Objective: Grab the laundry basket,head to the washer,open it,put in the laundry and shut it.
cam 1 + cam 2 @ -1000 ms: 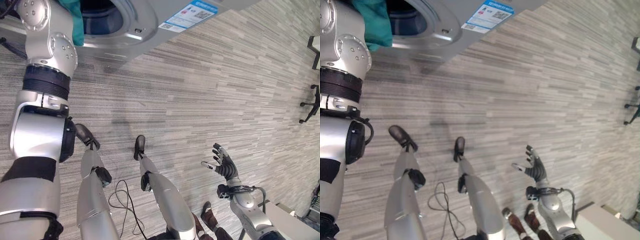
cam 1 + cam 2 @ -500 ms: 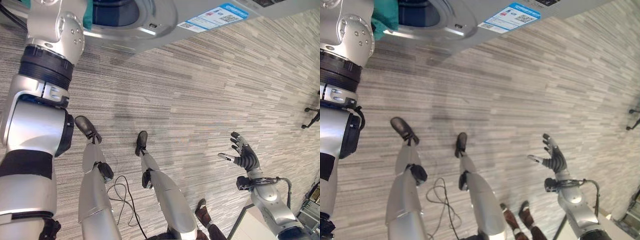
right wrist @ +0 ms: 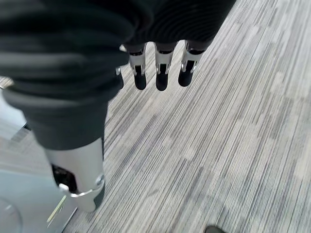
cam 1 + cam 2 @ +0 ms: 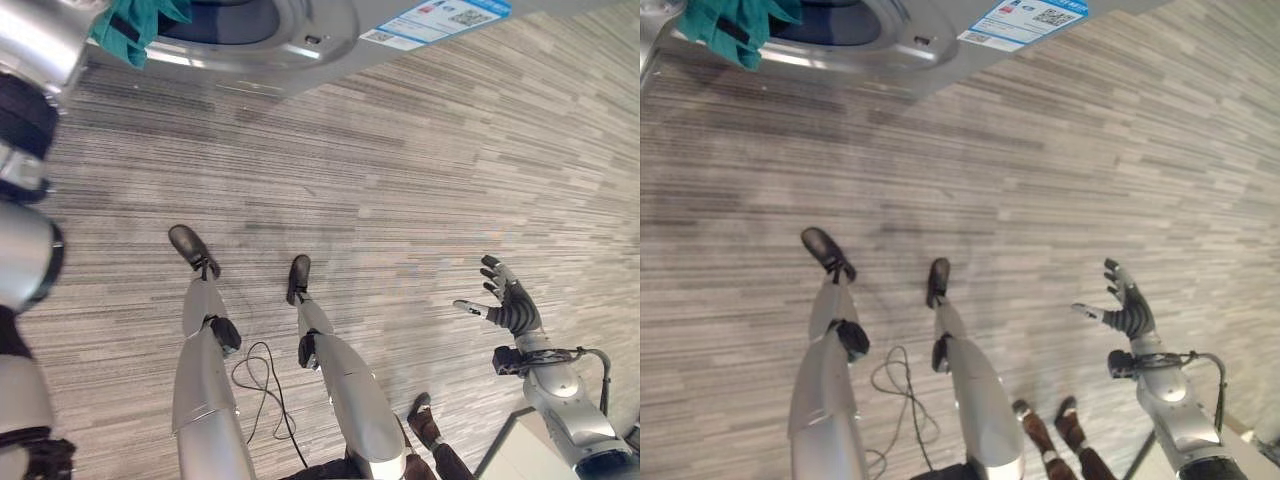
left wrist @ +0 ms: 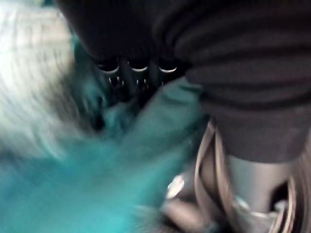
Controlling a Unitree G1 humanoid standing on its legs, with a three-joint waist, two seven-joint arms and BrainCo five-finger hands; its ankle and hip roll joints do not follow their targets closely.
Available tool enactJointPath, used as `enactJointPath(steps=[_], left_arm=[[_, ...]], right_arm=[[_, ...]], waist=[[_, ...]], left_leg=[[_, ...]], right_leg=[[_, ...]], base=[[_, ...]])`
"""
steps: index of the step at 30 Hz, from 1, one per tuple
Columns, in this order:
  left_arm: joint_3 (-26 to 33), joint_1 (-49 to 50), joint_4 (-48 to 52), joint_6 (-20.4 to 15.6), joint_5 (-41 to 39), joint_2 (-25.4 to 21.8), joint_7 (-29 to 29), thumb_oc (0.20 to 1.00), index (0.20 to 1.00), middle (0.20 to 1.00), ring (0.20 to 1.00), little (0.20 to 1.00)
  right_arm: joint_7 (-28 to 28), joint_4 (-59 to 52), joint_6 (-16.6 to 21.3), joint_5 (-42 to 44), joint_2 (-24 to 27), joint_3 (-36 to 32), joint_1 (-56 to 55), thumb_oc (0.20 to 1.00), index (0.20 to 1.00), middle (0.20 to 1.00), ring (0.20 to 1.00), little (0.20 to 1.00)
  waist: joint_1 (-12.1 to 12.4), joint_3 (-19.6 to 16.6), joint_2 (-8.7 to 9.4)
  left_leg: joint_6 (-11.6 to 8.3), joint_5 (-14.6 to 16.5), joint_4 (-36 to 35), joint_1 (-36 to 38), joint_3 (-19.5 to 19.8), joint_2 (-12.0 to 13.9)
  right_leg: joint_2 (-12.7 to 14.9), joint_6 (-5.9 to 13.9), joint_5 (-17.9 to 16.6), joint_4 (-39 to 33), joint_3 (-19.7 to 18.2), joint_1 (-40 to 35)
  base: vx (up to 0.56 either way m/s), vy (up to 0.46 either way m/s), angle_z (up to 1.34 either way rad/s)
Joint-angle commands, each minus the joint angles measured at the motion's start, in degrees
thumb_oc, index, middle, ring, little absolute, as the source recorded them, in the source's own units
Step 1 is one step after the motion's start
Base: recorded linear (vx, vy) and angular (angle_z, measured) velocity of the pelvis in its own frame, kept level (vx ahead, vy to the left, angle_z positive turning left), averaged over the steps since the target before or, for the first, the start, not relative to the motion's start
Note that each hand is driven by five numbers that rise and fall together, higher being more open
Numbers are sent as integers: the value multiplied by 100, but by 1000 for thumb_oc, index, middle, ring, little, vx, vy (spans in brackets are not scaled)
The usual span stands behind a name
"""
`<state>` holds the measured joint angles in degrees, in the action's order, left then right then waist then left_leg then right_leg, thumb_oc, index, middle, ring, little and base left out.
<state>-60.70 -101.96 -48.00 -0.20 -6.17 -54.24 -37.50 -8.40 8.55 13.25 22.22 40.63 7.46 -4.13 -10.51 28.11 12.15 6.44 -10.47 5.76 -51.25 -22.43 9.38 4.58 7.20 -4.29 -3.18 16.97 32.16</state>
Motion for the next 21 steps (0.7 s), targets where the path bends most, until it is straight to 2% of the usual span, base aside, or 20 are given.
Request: enactJointPath(steps=[1, 3, 5, 6, 8, 10, 12, 15, 18, 21], left_arm=[[723, -1524, 694, -96, 1692, 65, -111, 1000, 1000, 1000, 1000, 1000], [652, -1270, 1296, -137, 2267, -216, -39, 1000, 1000, 1000, 1000, 1000], [841, -444, 2368, -217, 3109, -766, 179, 1000, 1000, 1000, 1000, 1000], [900, -380, 2417, -203, 3134, -789, 194, 1000, 1000, 1000, 1000, 1000], [1075, 476, 3461, -438, 3823, -1315, 526, 1000, 1000, 1000, 1000, 1000], [1378, 1097, 4008, -589, 4104, -1447, 782, 1000, 1000, 1000, 1000, 1000], [1566, 1408, 4299, -643, 4225, -1488, 909, 1000, 1000, 1000, 1000, 1000], [1854, 1987, 4887, -913, 4100, -1418, 1368, 1000, 1000, 1000, 1000, 1000], [2148, 2588, 5405, -1271, 3459, -1313, 1830, 1000, 1000, 1000, 1000, 1000], [2348, 3041, 5754, -1426, 3193, -1357, 2047, 1000, 1000, 1000, 1000, 1000]], right_arm=[[47, -64, 110, 37, -78, -483, -593, 1000, 1000, 1000, 1000, 1000], [95, -44, 135, 48, -181, -433, -597, 1000, 1000, 1000, 1000, 1000], [191, -7, 157, 49, -276, -313, -655, 1000, 1000, 1000, 1000, 1000], [191, -6, 159, 47, -264, -307, -659, 1000, 1000, 1000, 1000, 1000], [244, -26, 236, -32, -306, -312, -722, 1000, 1000, 1000, 1000, 1000], [233, 8, 234, -101, -345, -332, -763, 1000, 1000, 1000, 1000, 1000], [207, 16, 232, -151, -380, -352, -772, 1000, 1000, 1000, 1000, 1000], [168, -7, 202, -181, -419, -443, -817, 1000, 1000, 1000, 1000, 1000], [161, 6, 152, -192, -563, -509, -819, 1000, 1000, 1000, 1000, 1000], [181, 52, 101, -248, -709, -484, -815, 1000, 1000, 1000, 1000, 1000]], waist=[[111, -528, -9], [178, -514, -29], [227, -486, -31], [216, -497, -36], [306, -444, -33], [334, -415, -48], [348, -403, -73], [386, -346, -128], [450, -243, -202], [516, -186, -230]], left_leg=[[-586, 1223, 174, 223, 36, -219], [-605, 1230, 178, 236, 81, -221], [-618, 1240, 180, 265, 132, -199], [-616, 1225, 179, 263, 124, -199], [-638, 1228, 161, 300, 181, -178], [-642, 1219, 157, 319, 199, -164], [-640, 1196, 150, 323, 203, -157], [-647, 1166, 145, 336, 239, -157], [-674, 1115, 128, 377, 279, -178], [-681, 1071, 125, 417, 288, -183]], right_leg=[[255, 309, 91, 304, 125, -911], [238, 274, 182, 350, 138, -902], [224, 209, 309, 417, 141, -875], [226, 202, 311, 418, 144, -871], [215, 154, 422, 470, 163, -839], [218, 118, 484, 516, 171, -810], [216, 97, 518, 542, 185, -785], [212, 50, 627, 618, 202, -741], [213, 23, 695, 683, 242, -725], [208, -25, 768, 715, 262, -745]], base=[[0, -31, 7], [1, -16, 14], [-3, 0, 11], [-1, 2, 6], [0, 0, 0], [0, 0, 0], [-6, 1, 2], [-11, -2, 31], [-11, -8, 32], [-20, -3, -39]])
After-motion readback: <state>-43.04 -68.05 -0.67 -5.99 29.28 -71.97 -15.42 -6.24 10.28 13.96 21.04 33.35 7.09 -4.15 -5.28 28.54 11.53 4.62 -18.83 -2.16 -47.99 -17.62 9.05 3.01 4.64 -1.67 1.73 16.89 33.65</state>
